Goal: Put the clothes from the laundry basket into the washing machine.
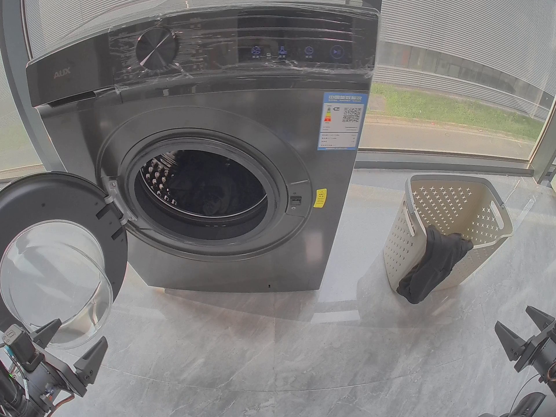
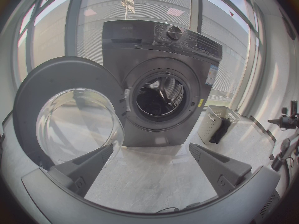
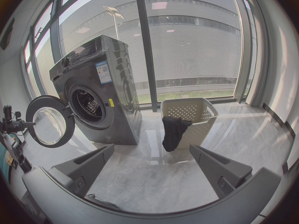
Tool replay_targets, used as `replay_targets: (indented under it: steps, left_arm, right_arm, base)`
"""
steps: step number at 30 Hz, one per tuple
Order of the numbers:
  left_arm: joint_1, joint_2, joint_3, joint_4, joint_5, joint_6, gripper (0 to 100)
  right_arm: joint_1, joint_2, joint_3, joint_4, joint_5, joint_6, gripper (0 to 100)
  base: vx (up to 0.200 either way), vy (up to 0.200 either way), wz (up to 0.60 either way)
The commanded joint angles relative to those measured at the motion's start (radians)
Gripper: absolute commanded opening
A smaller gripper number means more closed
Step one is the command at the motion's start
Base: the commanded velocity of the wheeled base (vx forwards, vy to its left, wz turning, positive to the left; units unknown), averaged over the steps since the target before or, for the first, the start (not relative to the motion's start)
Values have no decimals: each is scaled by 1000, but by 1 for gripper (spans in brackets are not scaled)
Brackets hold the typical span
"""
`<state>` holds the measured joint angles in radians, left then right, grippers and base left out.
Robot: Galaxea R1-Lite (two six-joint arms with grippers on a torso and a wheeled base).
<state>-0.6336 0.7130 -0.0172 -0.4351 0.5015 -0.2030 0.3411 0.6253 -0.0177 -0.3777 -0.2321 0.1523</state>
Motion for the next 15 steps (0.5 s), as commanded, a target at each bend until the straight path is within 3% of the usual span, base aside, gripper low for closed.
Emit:
replay_targets:
  steps: [1, 4, 6, 12, 14, 15]
  left_arm:
    - [196, -176, 17, 76, -21, 2, 100]
    - [218, -218, 17, 105, -34, 0, 100]
    - [258, -285, 17, 194, -37, -3, 100]
    - [250, -422, 16, 338, -69, -19, 100]
    - [261, -426, 16, 342, -69, -23, 100]
    - [299, -428, 16, 342, -74, -12, 100]
  right_arm:
    - [-119, -193, 18, 117, 51, -45, 100]
    - [-146, -256, 18, 148, 85, -53, 100]
    - [-189, -366, 18, 247, 128, -73, 100]
    - [-249, -536, -2, 387, 163, -94, 100]
    - [-263, -547, -2, 388, 166, -105, 100]
    - [-300, -572, -1, 391, 180, -123, 100]
  base:
    - [0, 0, 0]
    - [0, 0, 0]
    - [0, 0, 0]
    - [0, 0, 0]
    - [0, 0, 0]
    - [0, 0, 0]
